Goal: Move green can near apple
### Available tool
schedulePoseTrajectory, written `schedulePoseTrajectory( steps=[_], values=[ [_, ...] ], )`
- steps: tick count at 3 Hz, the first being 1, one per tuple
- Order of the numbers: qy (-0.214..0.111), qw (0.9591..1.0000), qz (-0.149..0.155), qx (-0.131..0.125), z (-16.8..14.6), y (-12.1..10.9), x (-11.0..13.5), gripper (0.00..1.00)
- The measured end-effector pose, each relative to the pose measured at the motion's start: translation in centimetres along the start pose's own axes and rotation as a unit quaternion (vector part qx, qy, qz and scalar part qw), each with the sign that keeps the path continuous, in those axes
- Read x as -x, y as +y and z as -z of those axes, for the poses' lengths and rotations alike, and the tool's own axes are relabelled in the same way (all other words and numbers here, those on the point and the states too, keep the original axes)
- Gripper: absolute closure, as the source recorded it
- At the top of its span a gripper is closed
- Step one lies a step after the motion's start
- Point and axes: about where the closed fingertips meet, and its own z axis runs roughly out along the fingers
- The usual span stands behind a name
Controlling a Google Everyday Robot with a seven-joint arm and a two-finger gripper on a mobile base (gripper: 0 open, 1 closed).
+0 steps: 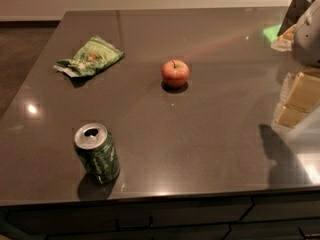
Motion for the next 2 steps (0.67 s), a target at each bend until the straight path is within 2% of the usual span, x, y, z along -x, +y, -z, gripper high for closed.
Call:
schedulePoseTrajectory(
  steps=[1,2],
  values=[
    [0.0,1.0,0.0,0.0,0.0,0.0,0.0,0.0],
    [-0.024,0.9996,0.003,0.01,0.1,0.1,1.8,0.0]
  ],
)
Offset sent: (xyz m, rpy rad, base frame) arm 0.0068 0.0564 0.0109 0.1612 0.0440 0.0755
